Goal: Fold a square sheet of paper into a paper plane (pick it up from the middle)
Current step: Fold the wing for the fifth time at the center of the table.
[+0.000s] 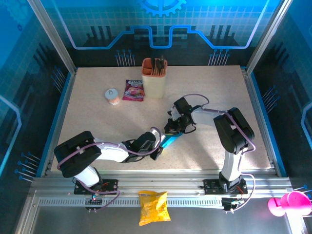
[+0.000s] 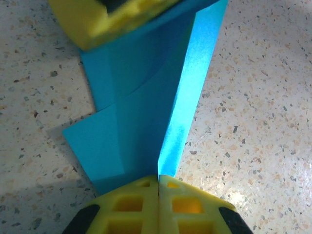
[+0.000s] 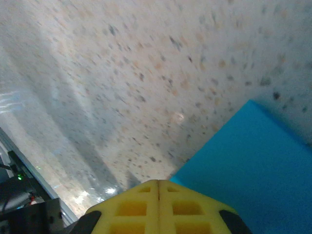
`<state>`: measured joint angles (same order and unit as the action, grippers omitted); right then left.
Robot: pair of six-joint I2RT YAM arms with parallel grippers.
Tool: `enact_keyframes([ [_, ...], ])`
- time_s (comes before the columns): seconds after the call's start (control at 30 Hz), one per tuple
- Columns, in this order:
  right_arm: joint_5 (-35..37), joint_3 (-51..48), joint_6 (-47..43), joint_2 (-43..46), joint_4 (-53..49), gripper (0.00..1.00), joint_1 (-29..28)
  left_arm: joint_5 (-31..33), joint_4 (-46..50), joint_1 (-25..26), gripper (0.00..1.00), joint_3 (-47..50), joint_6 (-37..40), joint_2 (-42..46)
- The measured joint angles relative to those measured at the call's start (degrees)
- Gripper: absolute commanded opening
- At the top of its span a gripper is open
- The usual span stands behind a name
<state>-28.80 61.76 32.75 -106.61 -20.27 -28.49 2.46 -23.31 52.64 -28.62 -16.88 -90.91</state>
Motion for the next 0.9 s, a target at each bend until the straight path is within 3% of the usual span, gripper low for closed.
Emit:
enact_keyframes([
  [0.23,-0.4,-1.3,1.4,11.3,0.8,0.0,1.8,-0.7,-2.2,-0.2,0.0,1.2,-1.8,0.0],
  [0.47,0.5,-15.6,3.7,24.3,8.4,0.0,-0.7,-0.8,-3.6,-0.2,0.0,2.0,-3.5,0.0],
  [0.67,3.1,-27.0,5.1,25.5,16.0,0.0,-6.1,-0.8,-4.0,-0.2,0.0,2.2,-4.0,0.0],
  [0.9,4.4,-30.2,5.7,21.4,27.4,0.0,-7.6,-0.8,-4.0,-0.2,0.0,2.2,-4.0,0.0],
])
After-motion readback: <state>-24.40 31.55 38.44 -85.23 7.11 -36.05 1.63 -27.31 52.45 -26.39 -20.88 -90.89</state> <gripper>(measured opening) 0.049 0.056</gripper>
